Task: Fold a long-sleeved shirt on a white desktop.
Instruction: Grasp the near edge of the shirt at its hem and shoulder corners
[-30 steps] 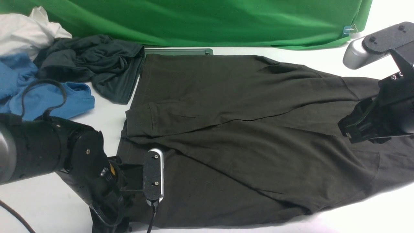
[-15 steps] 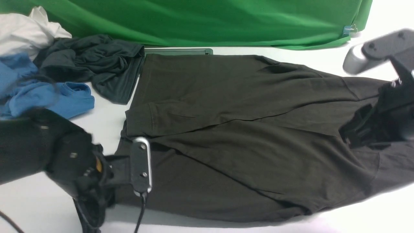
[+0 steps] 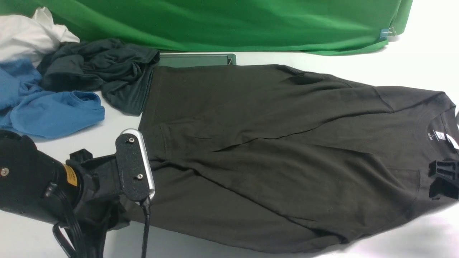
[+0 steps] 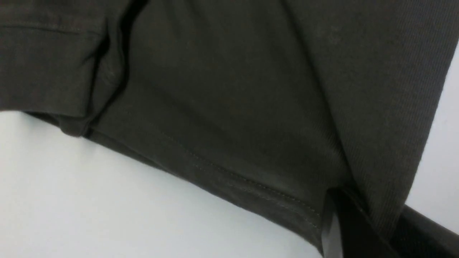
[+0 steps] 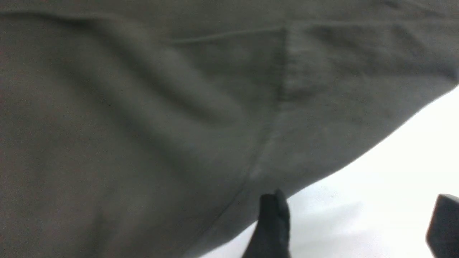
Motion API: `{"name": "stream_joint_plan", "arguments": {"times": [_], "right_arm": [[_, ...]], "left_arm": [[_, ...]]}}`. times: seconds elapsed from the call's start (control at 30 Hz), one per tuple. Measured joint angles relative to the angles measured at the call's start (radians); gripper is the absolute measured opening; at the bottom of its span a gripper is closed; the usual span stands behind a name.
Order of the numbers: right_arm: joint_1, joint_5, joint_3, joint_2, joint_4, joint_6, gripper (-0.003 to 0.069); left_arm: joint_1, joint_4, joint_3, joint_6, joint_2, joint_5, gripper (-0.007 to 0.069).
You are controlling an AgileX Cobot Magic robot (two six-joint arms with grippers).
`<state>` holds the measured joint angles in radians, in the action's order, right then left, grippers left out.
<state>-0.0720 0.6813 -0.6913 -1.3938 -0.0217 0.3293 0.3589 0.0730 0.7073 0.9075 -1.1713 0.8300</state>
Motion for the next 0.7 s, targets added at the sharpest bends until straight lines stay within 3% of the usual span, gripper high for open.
{"name": "stream_joint_plan", "arguments": {"times": [0.2,0.4,0.47,0.67,0.7], "right_arm": [[-0.008,-0.124,0.0,-0.16,-0.116,-0.02,0.058],[-0.008,-0.137,-0.014,-0.21,-0.149,-0.068,0.0563],[-0.003,-0.135,-0.014,-0.212,-0.148,-0.087,0.0513],[0.039,-0.101,-0.013,-0.202,-0.135,-0.146,0.0098],[0.041,-0.079,-0.011,-0.194,-0.123,-0.145,0.0071]], "left_arm": [[0.0,0.026,0.0,-0.005,0.0,-0.05,0.0027],[0.0,0.027,0.0,-0.019,0.0,-0.049,0.0027],[0.0,0.027,-0.001,-0.019,0.0,-0.042,0.0027],[0.0,0.024,-0.002,-0.058,0.015,0.027,0.0027],[0.0,0.024,-0.002,-0.064,0.025,0.033,0.0027]]}}
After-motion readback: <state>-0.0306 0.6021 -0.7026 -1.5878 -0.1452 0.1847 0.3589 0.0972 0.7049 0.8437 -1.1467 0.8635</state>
